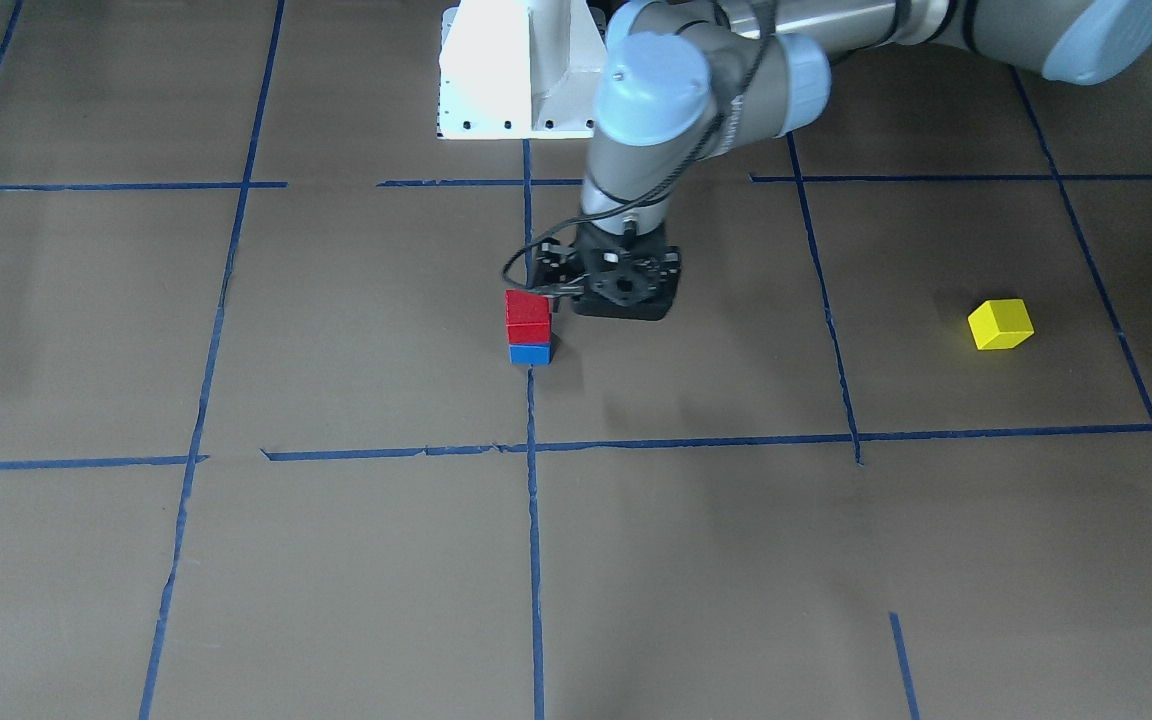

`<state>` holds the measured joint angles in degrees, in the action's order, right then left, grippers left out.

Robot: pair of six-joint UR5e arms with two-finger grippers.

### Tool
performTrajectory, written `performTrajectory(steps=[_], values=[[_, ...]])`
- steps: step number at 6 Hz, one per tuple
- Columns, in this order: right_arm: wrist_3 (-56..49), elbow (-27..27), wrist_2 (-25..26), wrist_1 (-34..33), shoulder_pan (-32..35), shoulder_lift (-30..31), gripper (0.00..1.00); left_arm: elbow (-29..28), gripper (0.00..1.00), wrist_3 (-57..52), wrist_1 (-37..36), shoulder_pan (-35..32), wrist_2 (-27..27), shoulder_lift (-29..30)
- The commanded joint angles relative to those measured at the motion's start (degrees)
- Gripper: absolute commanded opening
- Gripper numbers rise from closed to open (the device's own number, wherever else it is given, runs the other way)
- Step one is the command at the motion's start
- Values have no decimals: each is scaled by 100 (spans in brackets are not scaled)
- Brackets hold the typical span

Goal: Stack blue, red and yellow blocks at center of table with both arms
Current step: 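Withdraw the left gripper back toward the yellow block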

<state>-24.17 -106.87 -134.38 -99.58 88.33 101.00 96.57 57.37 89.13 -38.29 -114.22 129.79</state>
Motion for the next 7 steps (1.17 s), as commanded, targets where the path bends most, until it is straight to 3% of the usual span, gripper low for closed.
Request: performTrajectory(steps=[1,2,3,5,7], values=[[0,0,0,0,9,-1,100,729,100,-1528,103,-694,-170,-1414],[0,8,0,0,0,-1,100,932,100,-1788,148,-1228,-397,-2291],[-9,9,8,0,0,-1,100,838,100,-2574,862,-1860,-860,-3388],[-9,8,8,0,0,-1,100,740,100,-2837,1439,-2340,-944,-4378],[-9,0,0,0,0,8,100,409,100,-1912,2365,-2324,-935,-4594]])
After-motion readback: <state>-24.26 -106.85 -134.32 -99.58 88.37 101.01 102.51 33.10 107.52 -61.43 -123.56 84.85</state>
